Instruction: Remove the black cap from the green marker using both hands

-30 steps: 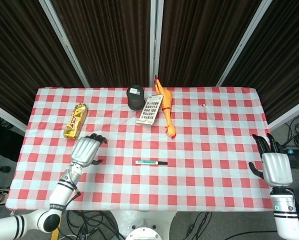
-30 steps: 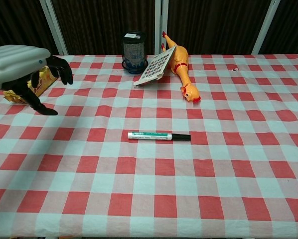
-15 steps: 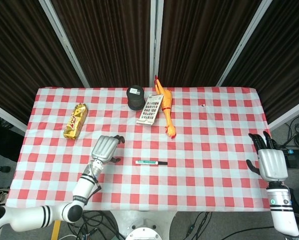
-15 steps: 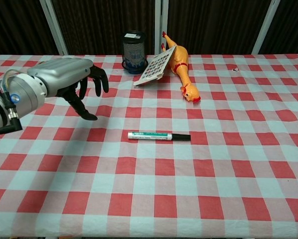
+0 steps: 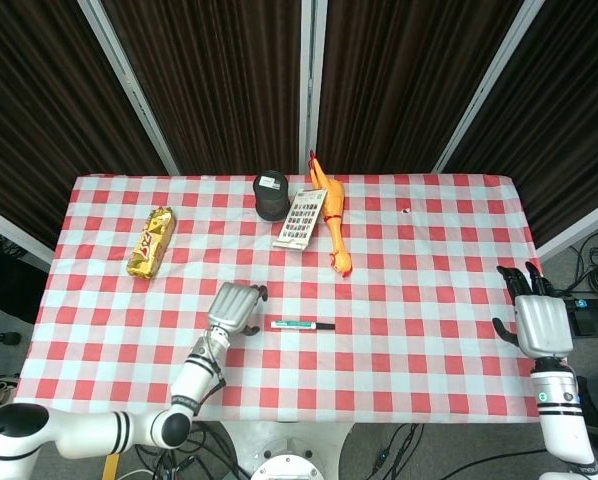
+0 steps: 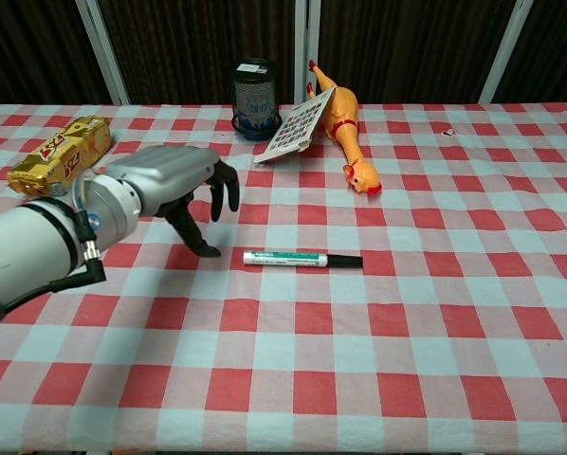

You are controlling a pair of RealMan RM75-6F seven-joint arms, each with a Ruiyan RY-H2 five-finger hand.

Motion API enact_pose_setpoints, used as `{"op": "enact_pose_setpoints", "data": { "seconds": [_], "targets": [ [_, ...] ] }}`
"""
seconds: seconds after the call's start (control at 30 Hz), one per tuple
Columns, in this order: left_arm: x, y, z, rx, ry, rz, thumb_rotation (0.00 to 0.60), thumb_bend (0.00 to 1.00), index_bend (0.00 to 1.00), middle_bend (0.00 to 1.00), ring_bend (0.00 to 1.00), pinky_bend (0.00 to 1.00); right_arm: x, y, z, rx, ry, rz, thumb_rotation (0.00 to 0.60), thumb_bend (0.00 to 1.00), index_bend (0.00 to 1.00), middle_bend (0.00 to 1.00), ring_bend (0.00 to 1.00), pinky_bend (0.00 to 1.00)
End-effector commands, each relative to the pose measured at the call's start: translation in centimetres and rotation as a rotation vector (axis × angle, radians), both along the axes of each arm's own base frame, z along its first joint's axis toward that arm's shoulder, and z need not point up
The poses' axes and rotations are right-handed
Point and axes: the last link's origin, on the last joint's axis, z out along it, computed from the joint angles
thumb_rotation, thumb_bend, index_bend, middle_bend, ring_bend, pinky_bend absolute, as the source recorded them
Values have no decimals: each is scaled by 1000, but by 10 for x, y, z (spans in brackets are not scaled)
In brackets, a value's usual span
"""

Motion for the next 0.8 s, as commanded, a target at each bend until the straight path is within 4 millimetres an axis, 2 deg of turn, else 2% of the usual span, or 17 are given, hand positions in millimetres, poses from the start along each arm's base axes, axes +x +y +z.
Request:
{"op": "enact_pose_setpoints", "data": {
  "seconds": [0.03, 0.3, 0.47, 0.8],
  "targets": [
    [7, -2, -4, -5, -18, 25, 600, 157, 426, 506, 991, 995, -1, -2, -1, 1, 2, -7, 600, 157, 142, 167, 0, 202],
    [25, -10, -15, -93, -57, 113, 600, 158, 443, 514, 996, 1000, 0, -8, 0, -5, -2, -1, 600, 157, 142, 167, 0, 202],
    [35, -11, -21, -103, -41, 101, 600, 158, 460, 511, 998, 1000, 1, -9, 3, -10, -2, 3, 600, 155, 142, 167, 0, 202],
    [41, -4, -30, -84, -18, 113, 600, 201, 478, 514, 1000, 1000, -4, -8, 3, -7, -11, -6, 600, 154, 142, 167, 0, 202]
  ]
}}
